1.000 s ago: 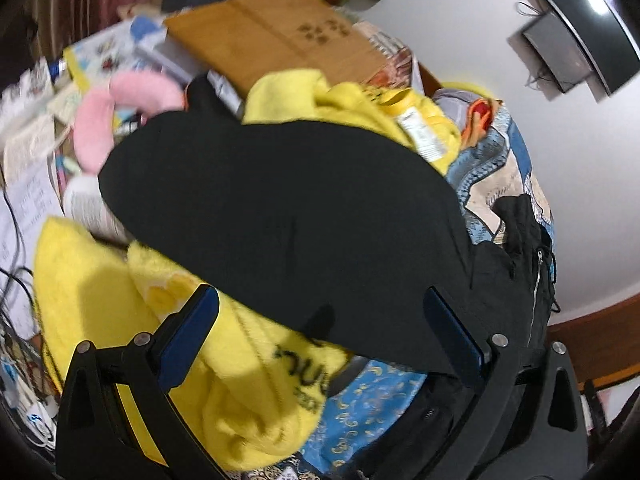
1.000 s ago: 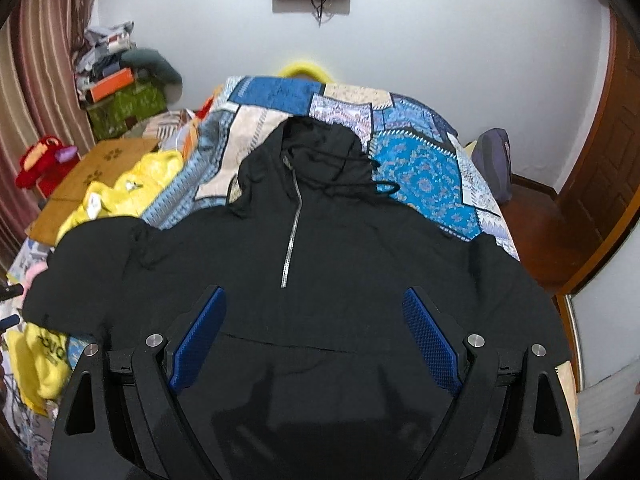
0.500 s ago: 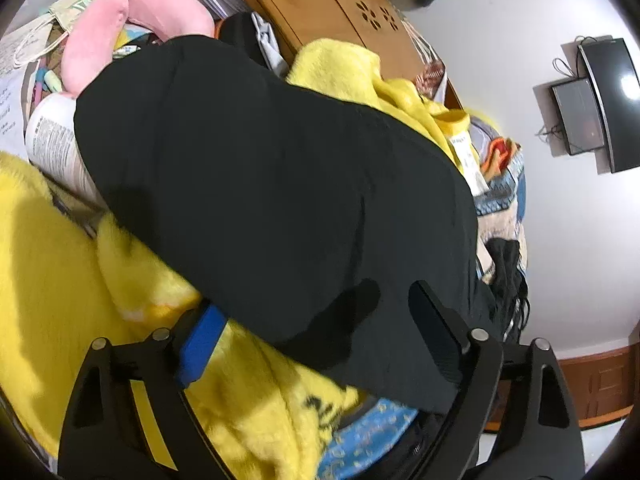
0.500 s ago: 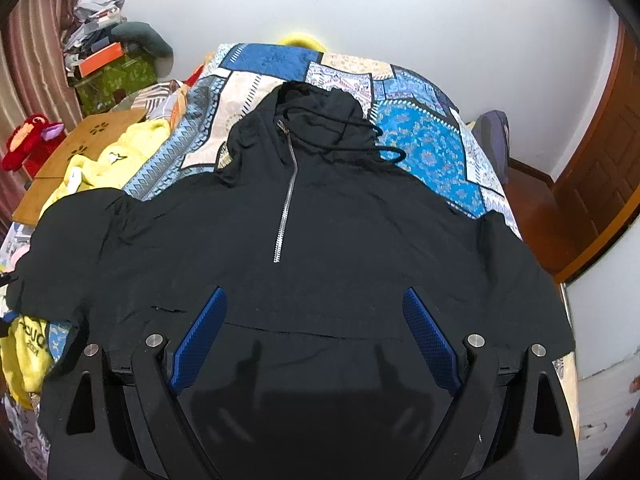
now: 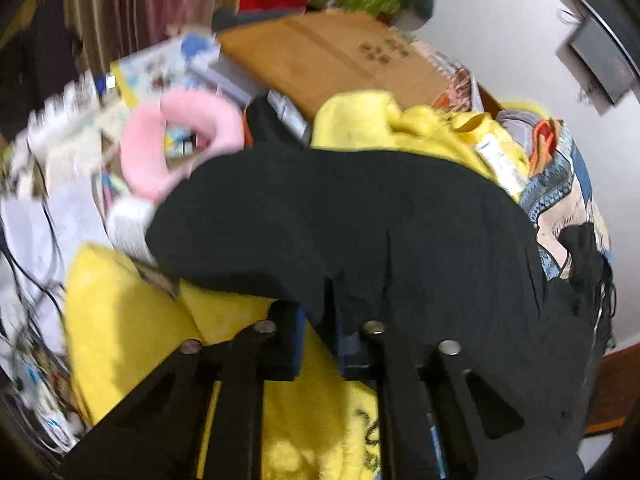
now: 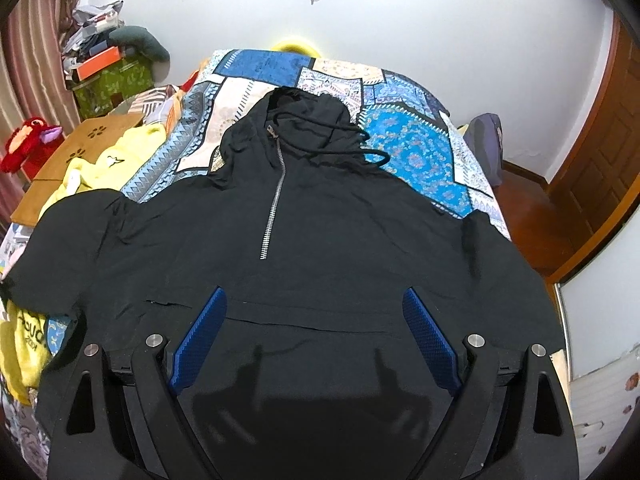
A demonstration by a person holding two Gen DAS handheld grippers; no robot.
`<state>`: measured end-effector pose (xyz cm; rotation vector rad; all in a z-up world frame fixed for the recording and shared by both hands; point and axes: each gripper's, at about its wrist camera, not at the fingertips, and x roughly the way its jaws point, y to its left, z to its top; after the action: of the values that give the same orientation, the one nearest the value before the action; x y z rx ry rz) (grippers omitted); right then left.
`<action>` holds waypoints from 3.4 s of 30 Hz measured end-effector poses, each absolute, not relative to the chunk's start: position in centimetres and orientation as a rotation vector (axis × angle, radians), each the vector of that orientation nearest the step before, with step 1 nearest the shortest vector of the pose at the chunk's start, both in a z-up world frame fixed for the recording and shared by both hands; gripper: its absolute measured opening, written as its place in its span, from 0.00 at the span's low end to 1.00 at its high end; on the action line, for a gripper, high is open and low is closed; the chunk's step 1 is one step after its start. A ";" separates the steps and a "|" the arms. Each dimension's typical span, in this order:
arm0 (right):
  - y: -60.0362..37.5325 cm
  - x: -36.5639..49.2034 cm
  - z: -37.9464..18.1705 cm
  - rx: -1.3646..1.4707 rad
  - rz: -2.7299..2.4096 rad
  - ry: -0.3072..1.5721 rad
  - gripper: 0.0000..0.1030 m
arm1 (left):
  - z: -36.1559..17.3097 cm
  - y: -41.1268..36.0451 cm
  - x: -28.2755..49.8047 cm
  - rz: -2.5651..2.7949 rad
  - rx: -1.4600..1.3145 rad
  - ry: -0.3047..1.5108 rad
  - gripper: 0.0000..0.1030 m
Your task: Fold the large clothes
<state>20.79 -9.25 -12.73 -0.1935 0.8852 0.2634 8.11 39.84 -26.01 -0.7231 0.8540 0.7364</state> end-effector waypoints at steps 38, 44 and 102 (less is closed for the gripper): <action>-22.4 20.5 -14.1 -0.094 0.155 0.912 0.85 | -19.0 -0.8 30.4 -0.212 -0.138 0.979 0.03; -22.8 20.1 -14.2 -0.103 0.154 0.921 0.85 | -22.2 -3.9 29.6 -0.262 -0.057 1.065 0.03; 3.4 22.1 -18.8 -0.610 0.629 0.885 0.25 | -27.6 18.3 20.9 0.120 -0.239 1.127 0.57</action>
<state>22.13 3.37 -18.80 -0.6097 0.8852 0.6293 20.89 18.31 -27.64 -0.2385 1.1273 0.1198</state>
